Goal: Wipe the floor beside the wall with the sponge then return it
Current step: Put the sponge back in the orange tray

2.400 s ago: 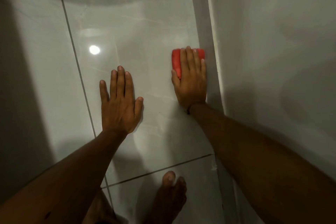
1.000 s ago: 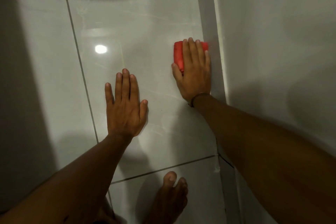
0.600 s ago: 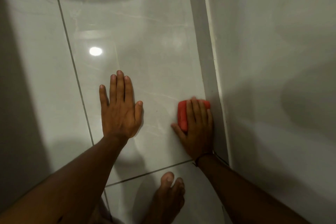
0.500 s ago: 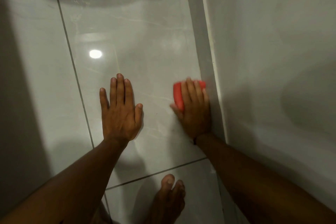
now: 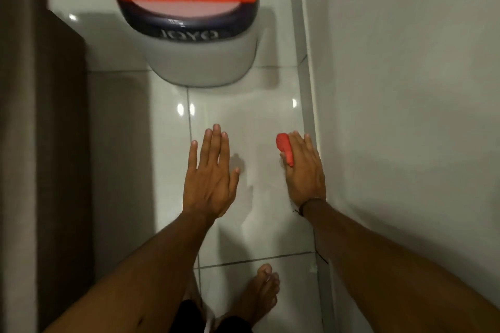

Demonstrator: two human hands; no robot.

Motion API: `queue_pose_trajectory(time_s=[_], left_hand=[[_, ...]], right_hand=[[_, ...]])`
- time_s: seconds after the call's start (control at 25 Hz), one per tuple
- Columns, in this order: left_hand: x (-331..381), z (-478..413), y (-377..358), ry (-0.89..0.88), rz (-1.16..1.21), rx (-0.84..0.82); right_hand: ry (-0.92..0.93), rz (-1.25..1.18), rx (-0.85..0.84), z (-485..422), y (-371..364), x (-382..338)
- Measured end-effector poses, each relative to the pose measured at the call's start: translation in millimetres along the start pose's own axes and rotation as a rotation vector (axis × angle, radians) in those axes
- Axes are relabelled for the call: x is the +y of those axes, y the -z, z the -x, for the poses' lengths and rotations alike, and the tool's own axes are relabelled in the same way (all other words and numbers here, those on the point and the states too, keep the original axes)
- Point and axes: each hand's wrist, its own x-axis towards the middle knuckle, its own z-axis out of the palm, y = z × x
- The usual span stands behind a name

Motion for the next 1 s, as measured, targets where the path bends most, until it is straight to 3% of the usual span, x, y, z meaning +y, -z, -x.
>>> queue_pose_trajectory(time_s=[0.2, 0.36, 0.72, 1.0], left_hand=[[3, -41, 127, 0.048, 0.024, 0.102], [-14, -91, 174, 0.024, 0.069, 0.161], [-73, -193, 205, -0.041, 0.059, 0.2], [-88, -242, 213, 0.052, 0.115, 0.104]], right_hand=[[0.148, -0.052, 0.056, -66, 108, -122], [0.251, -0.033, 0.13, -151, 150, -202], [0.363, 0.183, 0.112, -303, 138, -281], [0.281, 0.356, -0.153, -359, 103, -281]])
